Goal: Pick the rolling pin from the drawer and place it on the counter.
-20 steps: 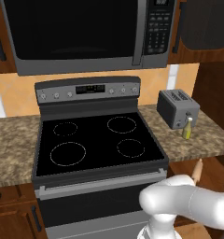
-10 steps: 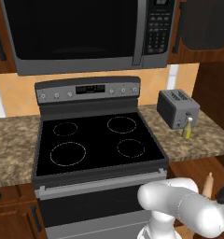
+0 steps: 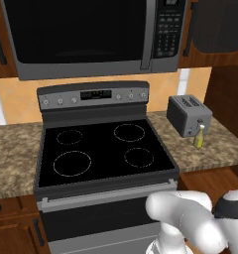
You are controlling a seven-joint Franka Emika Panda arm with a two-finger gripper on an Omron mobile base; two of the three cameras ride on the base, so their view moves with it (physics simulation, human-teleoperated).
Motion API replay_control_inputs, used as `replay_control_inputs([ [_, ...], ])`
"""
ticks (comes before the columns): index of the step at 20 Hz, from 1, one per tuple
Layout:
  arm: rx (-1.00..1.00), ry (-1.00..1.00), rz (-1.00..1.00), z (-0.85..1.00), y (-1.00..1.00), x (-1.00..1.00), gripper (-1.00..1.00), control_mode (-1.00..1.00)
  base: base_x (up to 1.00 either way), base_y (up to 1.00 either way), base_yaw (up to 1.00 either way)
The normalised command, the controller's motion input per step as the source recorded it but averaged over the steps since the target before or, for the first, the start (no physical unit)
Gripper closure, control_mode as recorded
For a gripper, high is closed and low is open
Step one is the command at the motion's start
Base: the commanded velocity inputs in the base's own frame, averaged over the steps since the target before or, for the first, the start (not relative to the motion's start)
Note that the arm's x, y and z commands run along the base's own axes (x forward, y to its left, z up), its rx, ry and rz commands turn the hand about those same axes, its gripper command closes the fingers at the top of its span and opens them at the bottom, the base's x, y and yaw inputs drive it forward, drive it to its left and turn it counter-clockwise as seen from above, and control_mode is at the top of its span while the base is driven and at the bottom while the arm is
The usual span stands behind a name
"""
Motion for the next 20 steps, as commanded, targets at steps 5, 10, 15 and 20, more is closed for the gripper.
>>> replay_control_inputs([
  [5,-0.01,0.08,0.25,0.81,0.19,0.83,-1.0,-1.0,0.0,0.0,0.0],
  [10,0.03,0.11,0.31,-0.04,0.12,0.73,-1.0,-1.0,0.0,0.0,0.0],
  [15,0.0,-0.03,0.18,-0.48,0.19,0.53,-1.0,-1.0,0.0,0.0,0.0],
  [20,0.0,-0.1,0.22,-0.51,0.12,0.31,-1.0,-1.0,0.0,0.0,0.0],
])
